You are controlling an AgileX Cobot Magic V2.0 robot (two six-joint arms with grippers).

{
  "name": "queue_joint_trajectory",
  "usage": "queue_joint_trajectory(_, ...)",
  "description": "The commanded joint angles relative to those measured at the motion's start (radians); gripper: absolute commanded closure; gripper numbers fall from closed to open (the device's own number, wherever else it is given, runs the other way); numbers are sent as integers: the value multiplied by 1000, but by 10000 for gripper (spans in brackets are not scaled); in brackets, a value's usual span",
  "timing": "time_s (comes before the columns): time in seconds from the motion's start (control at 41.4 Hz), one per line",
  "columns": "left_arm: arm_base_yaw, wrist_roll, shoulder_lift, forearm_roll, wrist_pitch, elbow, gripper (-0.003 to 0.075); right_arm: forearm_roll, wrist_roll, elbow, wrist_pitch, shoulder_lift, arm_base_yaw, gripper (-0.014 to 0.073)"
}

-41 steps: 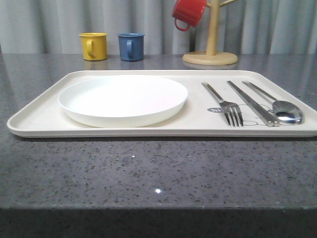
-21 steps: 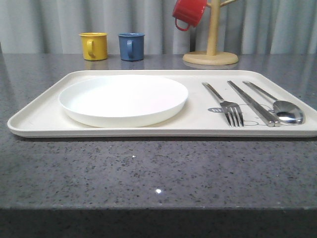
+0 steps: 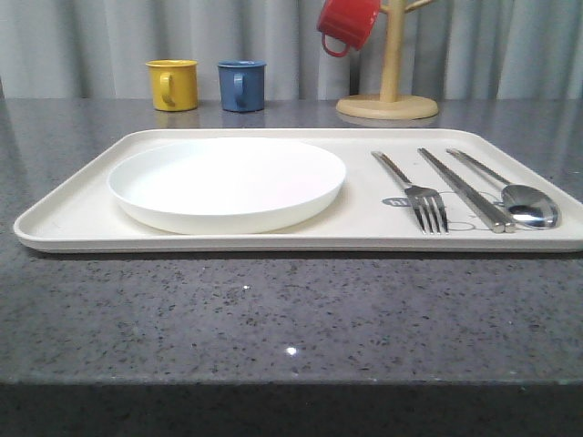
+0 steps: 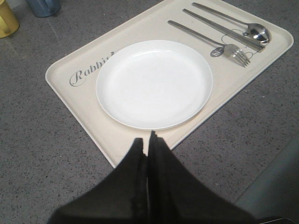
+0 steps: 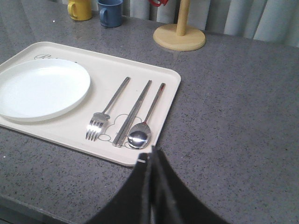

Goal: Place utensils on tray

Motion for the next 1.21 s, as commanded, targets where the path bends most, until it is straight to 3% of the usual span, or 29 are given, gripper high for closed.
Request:
queue_joint_trajectory(0.0, -3, -7, 2, -10, -71, -25, 740, 0, -12, -18, -82, 14, 0, 661)
queue_joint_trajectory(0.314, -5, -7, -45, -12, -110, 3, 740, 0, -12, -18, -81, 14, 0, 661)
queue_joint_trajectory(0.411, 37, -7, -113, -12, -133, 47, 740, 0, -12, -18, -80, 14, 0, 661)
queue_joint_trajectory(0.483, 123, -7, -191, -6, -158, 106, 740, 0, -12, -18, -80, 14, 0, 661)
queue_joint_trajectory(0.676, 388, -7, -513, 22, -460, 476, 740, 0, -12, -18, -80, 14, 0, 661)
queue_joint_trajectory(0.797, 495, -7, -668, 22, -584, 675, 740, 0, -12, -18, -80, 14, 0, 661)
queue_joint_trajectory(1.087, 516, -7, -717, -15, -817, 875, 740, 0, -12, -18, -79, 14, 0, 661)
queue_joint_trajectory(1.184, 516, -7, -717, -15, -809, 872, 740, 0, -12, -18, -79, 14, 0, 661)
